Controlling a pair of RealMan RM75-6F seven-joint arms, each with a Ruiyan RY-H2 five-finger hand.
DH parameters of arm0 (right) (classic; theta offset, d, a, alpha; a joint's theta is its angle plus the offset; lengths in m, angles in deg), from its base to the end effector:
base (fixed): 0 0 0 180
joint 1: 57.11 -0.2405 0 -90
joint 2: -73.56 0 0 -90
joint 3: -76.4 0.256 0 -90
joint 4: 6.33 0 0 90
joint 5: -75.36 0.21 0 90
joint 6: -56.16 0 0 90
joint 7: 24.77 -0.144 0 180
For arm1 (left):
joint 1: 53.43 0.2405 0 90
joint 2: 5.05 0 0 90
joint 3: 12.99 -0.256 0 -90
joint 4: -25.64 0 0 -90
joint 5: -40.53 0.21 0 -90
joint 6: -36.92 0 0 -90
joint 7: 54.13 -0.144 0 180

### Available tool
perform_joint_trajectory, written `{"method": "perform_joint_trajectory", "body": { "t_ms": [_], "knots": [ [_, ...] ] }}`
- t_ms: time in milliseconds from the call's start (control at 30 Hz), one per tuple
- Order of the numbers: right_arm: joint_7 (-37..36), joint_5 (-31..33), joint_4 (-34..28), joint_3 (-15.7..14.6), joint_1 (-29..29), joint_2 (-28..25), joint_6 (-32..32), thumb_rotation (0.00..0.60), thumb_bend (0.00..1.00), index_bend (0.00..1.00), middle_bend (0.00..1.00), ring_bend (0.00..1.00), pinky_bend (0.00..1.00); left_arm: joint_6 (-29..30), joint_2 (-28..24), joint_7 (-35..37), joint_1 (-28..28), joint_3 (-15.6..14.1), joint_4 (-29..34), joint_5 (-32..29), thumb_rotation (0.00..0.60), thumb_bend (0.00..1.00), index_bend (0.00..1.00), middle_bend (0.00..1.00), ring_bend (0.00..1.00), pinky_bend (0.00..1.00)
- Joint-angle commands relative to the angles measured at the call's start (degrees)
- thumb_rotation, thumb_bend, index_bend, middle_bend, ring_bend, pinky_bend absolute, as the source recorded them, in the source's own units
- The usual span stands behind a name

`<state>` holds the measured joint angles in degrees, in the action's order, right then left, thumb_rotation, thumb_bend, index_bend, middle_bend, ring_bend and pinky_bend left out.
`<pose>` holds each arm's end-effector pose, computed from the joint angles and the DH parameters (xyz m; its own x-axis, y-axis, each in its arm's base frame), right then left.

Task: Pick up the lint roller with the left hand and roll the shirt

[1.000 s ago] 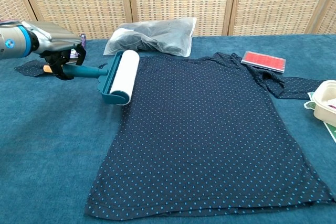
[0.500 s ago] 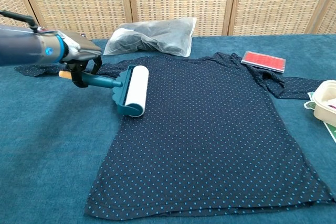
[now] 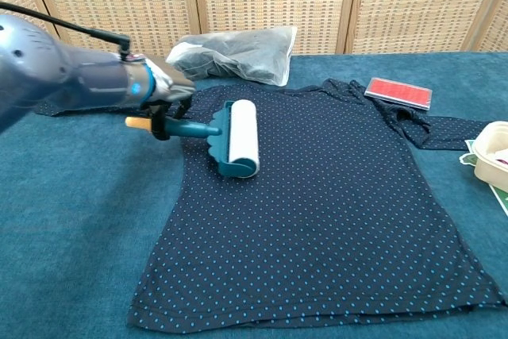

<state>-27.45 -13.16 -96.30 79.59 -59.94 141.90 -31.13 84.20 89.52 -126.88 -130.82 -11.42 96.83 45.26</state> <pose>-0.3104 -0.1712 0.1427 0.3237 0.0256 0.9458 -0.9457 -0.0213 0.3243 -0.0792 0.4261 -0.0519 0.9236 0.2748 0.2675 0.3637 -0.4068 -0.8380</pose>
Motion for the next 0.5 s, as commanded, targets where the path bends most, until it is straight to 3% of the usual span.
{"method": "perform_joint_trajectory", "body": {
  "t_ms": [33, 500],
  "knots": [
    [-0.21, 0.3, 0.21, 0.05, -0.11, 0.07, 0.33, 0.6, 0.14, 0.0, 0.0, 0.0, 0.0, 0.47, 2.23, -1.63, -1.79, 0.91, -1.9, -2.33, 0.6, 0.65, 0.88, 0.81, 0.68, 0.67],
    [-0.3, 0.27, 0.56, -0.05, -0.09, 0.19, 0.25, 0.6, 0.14, 0.0, 0.0, 0.0, 0.0, 2.08, 9.94, -7.6, -7.22, 4.75, -7.71, -8.83, 0.6, 0.65, 0.88, 0.81, 0.68, 0.67]
  ]
}}
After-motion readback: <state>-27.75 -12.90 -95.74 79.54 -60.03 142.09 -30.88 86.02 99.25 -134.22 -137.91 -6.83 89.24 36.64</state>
